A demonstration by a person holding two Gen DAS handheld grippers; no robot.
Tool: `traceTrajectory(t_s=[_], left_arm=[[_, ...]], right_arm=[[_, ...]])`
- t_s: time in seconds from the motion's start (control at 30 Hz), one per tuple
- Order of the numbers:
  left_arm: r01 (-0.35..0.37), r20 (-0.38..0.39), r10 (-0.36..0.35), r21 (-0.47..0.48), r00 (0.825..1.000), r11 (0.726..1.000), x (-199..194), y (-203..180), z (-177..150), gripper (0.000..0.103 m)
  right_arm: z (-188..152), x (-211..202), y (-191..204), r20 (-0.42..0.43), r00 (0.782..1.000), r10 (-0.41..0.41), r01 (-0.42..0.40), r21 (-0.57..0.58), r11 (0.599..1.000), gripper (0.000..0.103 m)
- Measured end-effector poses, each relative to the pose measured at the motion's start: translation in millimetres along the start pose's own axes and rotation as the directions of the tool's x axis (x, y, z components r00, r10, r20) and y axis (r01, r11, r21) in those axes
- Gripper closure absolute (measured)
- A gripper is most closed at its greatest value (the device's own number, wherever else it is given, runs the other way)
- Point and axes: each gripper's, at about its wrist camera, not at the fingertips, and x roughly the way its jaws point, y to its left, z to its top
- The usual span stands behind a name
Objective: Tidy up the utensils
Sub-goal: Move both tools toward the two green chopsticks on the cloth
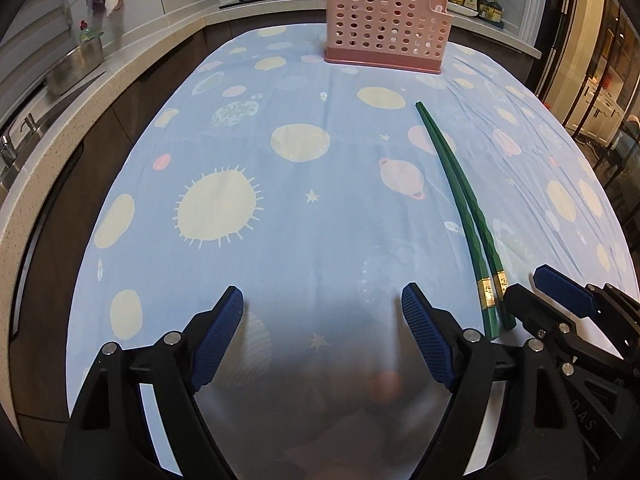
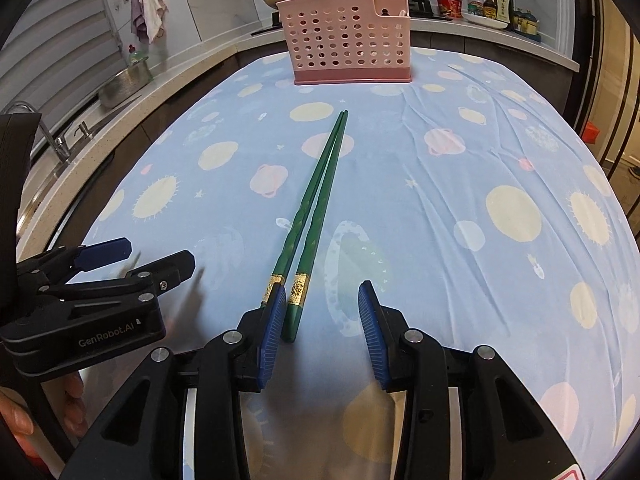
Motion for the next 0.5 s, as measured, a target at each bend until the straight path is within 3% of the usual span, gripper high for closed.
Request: traceTrajectory(t_s=[0.5], left_arm=[[0.002, -0.018, -0.003, -0.011, 1.0, 1.0, 7.9, 4.2, -3.7, 0.024]], right_arm=[[-2.7, 6.5, 5.2, 0.004, 0.999, -0.038, 0.038, -0.039, 0.998, 0.066]])
